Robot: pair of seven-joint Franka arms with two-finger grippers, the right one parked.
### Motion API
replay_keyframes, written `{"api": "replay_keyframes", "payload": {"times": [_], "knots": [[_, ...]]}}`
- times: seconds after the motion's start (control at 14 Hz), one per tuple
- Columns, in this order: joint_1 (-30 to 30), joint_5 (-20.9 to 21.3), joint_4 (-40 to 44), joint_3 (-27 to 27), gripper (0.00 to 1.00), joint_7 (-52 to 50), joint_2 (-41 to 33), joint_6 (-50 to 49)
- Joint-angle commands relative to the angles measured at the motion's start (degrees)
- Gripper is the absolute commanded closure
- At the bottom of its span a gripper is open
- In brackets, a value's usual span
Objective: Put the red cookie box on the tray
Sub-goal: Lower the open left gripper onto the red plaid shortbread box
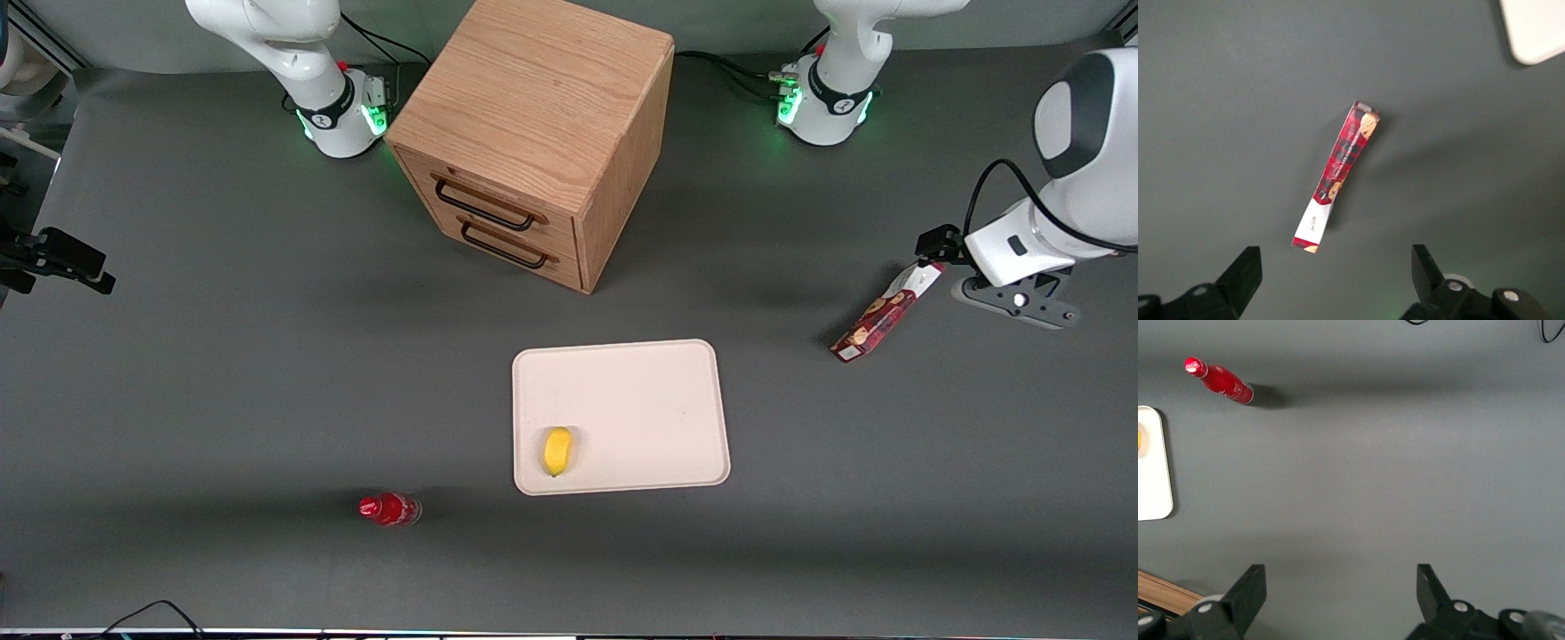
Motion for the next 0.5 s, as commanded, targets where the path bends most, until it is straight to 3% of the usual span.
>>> {"api": "replay_keyframes", "payload": {"times": [0.0,0.07,0.43], "knots": [[-0.2,0.5,-13.4,2.2,0.0,4.7,-5.5,11.4],[-0.2,0.5,-21.1,2.6,0.0,4.8,-7.2,20.2],[-0.2,0.5,-33.7,3.1,0.0,9.0,-3.9,43.2]]}}
